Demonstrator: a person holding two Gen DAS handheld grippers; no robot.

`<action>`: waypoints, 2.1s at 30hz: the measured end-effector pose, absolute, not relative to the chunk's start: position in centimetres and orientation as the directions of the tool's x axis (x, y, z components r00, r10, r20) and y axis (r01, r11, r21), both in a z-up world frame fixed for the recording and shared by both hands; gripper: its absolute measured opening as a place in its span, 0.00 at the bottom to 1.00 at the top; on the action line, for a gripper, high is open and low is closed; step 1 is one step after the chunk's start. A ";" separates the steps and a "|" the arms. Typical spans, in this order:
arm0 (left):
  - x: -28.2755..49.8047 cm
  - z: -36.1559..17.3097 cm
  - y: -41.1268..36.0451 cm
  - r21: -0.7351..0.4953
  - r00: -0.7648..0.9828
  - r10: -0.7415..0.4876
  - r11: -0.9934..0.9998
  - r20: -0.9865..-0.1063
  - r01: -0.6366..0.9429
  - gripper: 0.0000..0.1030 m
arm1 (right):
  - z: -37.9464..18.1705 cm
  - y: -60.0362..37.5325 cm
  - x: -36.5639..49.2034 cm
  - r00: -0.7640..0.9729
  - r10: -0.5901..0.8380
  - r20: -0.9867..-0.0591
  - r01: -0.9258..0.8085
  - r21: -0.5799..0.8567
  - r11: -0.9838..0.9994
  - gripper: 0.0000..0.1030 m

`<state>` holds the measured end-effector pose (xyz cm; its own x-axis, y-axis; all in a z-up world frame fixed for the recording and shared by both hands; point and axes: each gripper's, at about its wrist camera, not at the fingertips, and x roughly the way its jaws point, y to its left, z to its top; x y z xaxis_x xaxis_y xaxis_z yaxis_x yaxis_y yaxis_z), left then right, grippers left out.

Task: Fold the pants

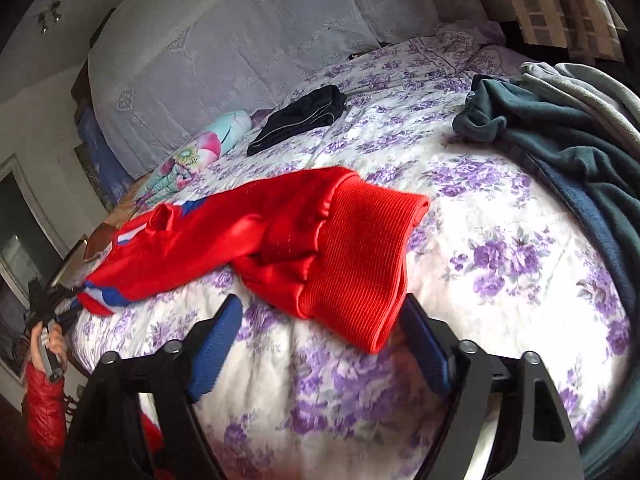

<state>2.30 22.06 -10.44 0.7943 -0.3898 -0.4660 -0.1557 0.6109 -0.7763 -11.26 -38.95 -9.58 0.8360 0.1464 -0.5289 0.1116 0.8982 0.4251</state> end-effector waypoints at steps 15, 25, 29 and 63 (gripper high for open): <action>2.1 -9.3 22.3 -0.805 0.759 -0.474 0.583 -0.446 -0.110 0.16 | -9.2 -47.2 -13.7 0.771 0.132 -0.623 0.254 0.491 0.833 0.08; -0.4 -6.9 23.2 -0.620 0.808 -0.215 0.753 -0.548 -0.220 0.63 | -5.0 -44.7 -14.4 0.829 -0.131 -0.544 0.316 0.261 0.912 0.53; 0.2 -5.4 23.3 -0.627 0.830 -0.213 0.754 -0.515 -0.196 0.63 | -5.2 -44.7 -8.3 0.831 0.209 -0.515 0.120 0.534 0.837 0.53; 23.3 -4.9 15.6 -0.429 0.624 -0.295 0.901 -0.724 -0.071 0.35 | -2.5 -47.7 9.0 0.760 0.062 -0.646 0.249 0.378 0.892 0.07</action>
